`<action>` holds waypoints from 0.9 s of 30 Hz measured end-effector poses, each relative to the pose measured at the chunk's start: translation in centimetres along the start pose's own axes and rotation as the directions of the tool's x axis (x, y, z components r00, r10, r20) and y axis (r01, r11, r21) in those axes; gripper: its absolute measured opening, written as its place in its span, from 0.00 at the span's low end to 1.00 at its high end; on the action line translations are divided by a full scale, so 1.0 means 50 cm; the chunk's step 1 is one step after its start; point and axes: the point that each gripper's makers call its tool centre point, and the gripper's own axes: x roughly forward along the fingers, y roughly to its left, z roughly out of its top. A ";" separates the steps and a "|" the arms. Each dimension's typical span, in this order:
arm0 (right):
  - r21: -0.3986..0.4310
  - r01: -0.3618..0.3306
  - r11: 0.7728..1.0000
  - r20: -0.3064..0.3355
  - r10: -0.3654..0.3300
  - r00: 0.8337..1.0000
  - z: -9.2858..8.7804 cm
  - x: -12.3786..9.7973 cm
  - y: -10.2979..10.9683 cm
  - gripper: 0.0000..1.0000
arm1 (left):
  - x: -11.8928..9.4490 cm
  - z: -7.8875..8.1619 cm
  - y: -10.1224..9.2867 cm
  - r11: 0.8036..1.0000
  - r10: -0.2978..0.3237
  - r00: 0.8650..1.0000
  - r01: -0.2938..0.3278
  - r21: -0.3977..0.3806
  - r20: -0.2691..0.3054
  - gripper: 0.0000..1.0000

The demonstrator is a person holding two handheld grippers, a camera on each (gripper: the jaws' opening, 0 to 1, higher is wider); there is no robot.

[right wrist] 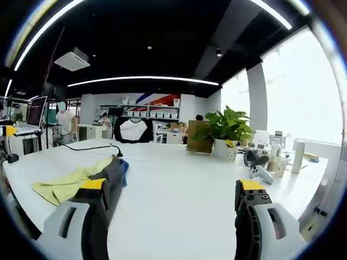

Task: Fold the garment on the visible template until the final outline fits inside the template.

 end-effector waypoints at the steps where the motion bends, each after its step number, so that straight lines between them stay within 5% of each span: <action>1: 0.003 -0.004 1.000 0.005 0.004 1.000 0.002 -0.001 0.001 1.00 | -0.001 0.001 0.002 1.000 0.003 1.000 -0.003 -0.001 0.001 1.00; 27: -0.007 0.004 1.000 0.011 -0.004 1.000 0.005 -0.003 -0.006 1.00 | 0.007 0.000 -0.007 1.000 -0.001 1.000 0.001 0.010 0.004 1.00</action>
